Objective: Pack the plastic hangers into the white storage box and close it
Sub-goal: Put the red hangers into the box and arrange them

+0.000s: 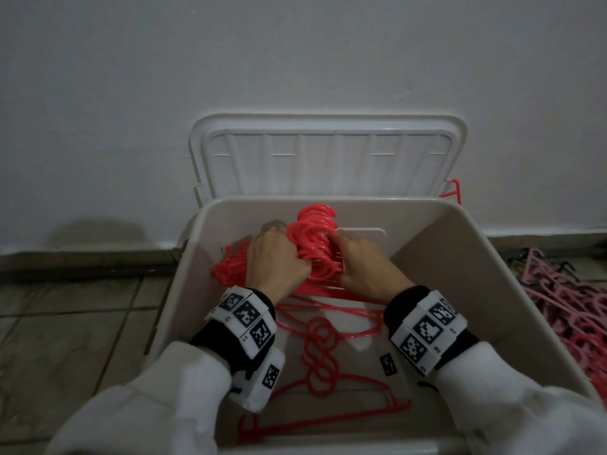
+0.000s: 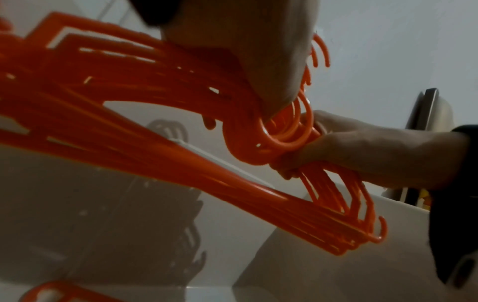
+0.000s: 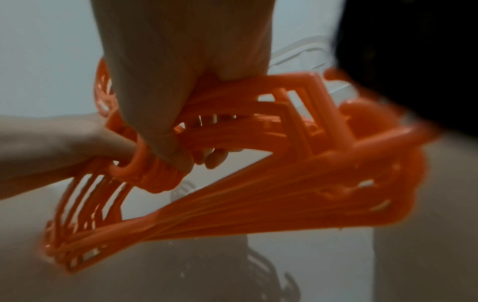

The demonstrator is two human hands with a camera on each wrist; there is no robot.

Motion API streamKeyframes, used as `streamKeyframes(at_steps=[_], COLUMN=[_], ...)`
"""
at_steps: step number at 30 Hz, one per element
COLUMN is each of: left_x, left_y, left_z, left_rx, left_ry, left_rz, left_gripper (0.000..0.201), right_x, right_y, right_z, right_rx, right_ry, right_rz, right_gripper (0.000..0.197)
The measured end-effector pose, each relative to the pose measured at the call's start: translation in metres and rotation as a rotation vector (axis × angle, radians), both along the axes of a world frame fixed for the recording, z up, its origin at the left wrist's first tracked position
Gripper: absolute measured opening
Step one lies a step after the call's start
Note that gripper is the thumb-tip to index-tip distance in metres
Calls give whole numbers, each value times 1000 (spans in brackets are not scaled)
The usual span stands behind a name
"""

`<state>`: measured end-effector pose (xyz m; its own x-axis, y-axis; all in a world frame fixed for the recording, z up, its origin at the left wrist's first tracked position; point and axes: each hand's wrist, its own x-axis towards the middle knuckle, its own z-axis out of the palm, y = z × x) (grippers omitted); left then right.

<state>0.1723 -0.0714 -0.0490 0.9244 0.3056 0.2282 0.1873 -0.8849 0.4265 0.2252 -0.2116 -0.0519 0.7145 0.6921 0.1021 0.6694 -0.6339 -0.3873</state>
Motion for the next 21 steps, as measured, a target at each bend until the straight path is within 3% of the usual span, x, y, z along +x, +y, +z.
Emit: streamKeyframes(at_steps=[5, 11, 18, 21], left_x=[-5, -4, -1, 2], left_y=[0, 4, 5, 4], left_z=[7, 5, -5, -8], left_rx=[1, -107, -593, -654], left_ry=[33, 79, 396, 395], left_rz=[0, -170, -427, -420], left_gripper=[24, 33, 36, 36], right_x=[-4, -9, 9, 13], right_y=[2, 3, -18, -16], right_z=[1, 6, 18, 6], right_rx=[-103, -244, -300, -253], right_ry=[-113, -134, -58, -65], right_rz=[-87, -145, -27, -17], right_gripper=[49, 21, 24, 26])
